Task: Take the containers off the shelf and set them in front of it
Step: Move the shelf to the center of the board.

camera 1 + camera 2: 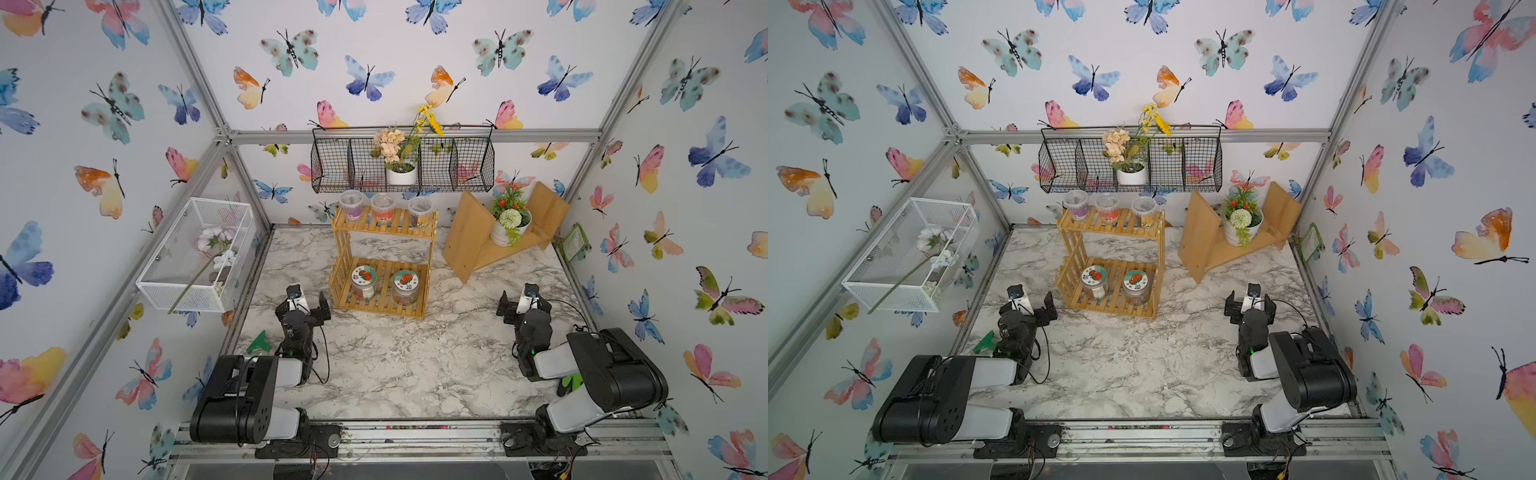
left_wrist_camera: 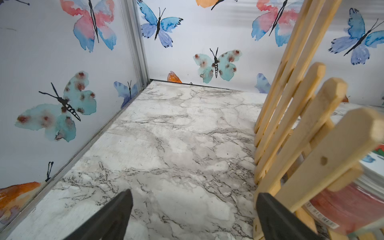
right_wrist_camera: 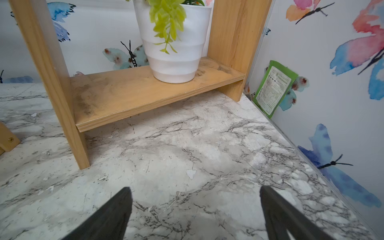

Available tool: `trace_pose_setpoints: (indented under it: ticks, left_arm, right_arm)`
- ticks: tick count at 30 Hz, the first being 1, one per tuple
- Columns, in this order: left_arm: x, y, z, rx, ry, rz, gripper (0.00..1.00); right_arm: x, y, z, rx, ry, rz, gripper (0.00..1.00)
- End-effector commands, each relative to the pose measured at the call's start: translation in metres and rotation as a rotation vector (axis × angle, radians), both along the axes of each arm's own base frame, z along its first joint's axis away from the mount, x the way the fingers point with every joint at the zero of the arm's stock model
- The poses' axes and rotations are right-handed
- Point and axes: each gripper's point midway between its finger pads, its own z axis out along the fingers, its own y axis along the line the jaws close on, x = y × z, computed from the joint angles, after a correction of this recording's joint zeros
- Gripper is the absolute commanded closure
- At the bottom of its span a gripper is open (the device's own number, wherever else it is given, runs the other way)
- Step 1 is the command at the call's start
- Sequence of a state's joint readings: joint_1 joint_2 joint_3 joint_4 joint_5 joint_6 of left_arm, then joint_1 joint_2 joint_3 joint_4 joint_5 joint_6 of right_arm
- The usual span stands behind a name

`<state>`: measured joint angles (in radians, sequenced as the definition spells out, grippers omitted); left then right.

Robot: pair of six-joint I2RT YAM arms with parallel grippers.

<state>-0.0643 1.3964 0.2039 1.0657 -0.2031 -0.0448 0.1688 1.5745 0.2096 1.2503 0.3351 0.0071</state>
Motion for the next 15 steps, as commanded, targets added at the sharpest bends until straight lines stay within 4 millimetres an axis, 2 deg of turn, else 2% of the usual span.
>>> trace_pose_setpoints:
  ticks: [1,15]
  left_arm:
    - [0.0005,-0.0024,0.0011,0.002,-0.01,-0.022,0.01]
    - [0.0002,-0.0023,0.0008,0.003,-0.009,-0.022,0.01]
  right_arm:
    - [0.0052,0.0012,0.0059,0.01,-0.019,0.009,0.02]
    - [0.0051,0.0012,0.005,0.01,-0.015,0.009,0.02]
